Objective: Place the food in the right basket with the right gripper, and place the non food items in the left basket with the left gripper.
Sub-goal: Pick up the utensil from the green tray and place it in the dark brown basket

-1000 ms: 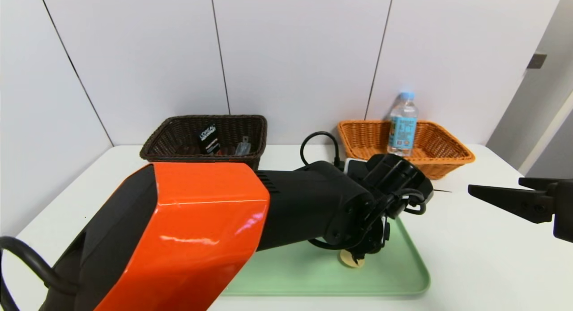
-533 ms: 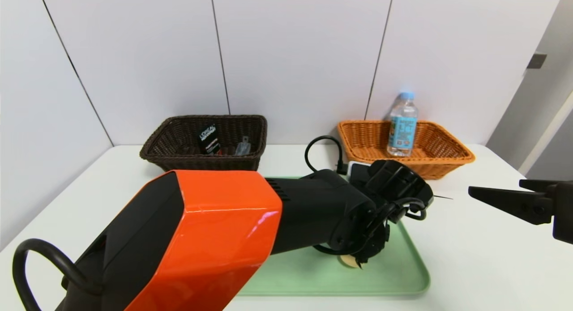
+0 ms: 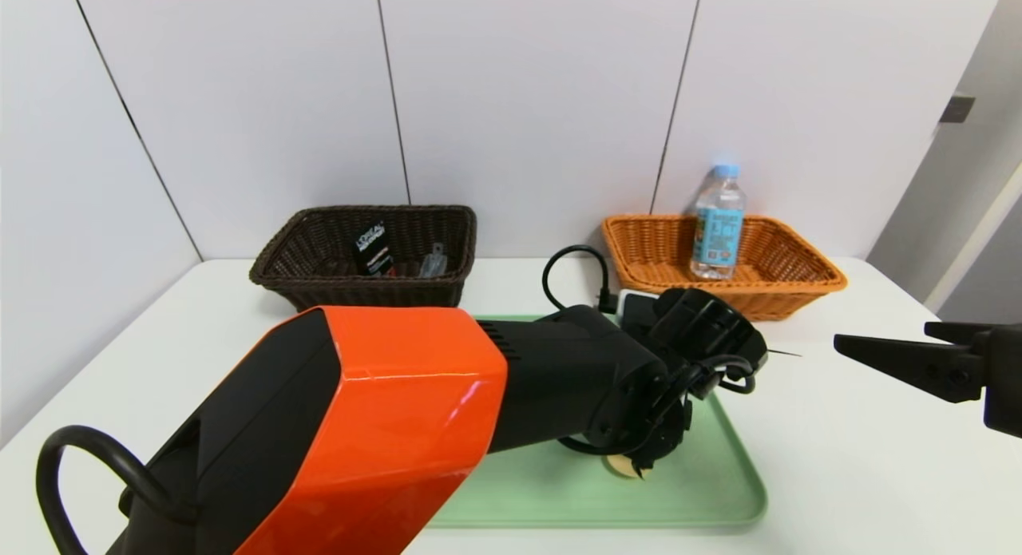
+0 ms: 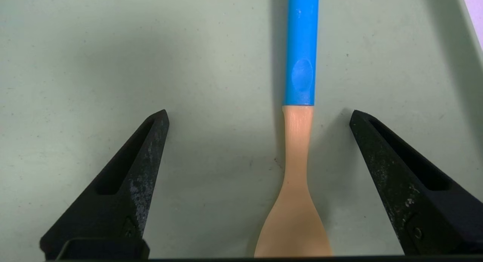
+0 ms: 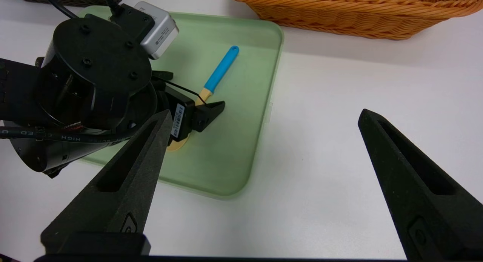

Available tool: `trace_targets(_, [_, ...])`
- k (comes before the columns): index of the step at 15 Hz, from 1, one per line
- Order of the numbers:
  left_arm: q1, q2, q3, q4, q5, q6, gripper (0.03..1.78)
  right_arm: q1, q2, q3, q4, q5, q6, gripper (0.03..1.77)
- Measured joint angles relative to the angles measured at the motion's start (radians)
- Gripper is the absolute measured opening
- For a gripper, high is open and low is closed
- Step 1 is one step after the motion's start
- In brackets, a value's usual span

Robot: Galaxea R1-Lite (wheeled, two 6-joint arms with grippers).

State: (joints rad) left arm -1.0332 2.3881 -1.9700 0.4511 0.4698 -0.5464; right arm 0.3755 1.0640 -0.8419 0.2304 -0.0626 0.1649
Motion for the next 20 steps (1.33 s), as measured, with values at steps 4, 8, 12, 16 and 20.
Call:
trace_targets(4, [0.001, 0.001, 0.000, 0.001, 0.000, 0.001, 1.17, 0.000, 0.000, 0.001, -0.001, 0.000, 0.000, 1.70])
trace_targets(8, [0.001, 0.003, 0.000, 0.002, 0.000, 0.001, 0.78, 0.000, 0.000, 0.001, 0.001, 0.000, 0.000, 1.70])
trace_targets(12, [0.001, 0.005, 0.000, 0.003, 0.000, 0.000, 0.06, 0.000, -0.001, 0.001, -0.001, -0.002, 0.000, 1.70])
trace_targets(16, [0.004, 0.001, 0.001, 0.005, 0.000, -0.002, 0.06, 0.000, -0.001, 0.001, -0.001, -0.001, 0.000, 1.70])
trace_targets(20, [0.026, -0.040, 0.003, 0.032, 0.003, -0.002, 0.06, -0.001, -0.001, 0.001, 0.001, -0.003, 0.000, 1.70])
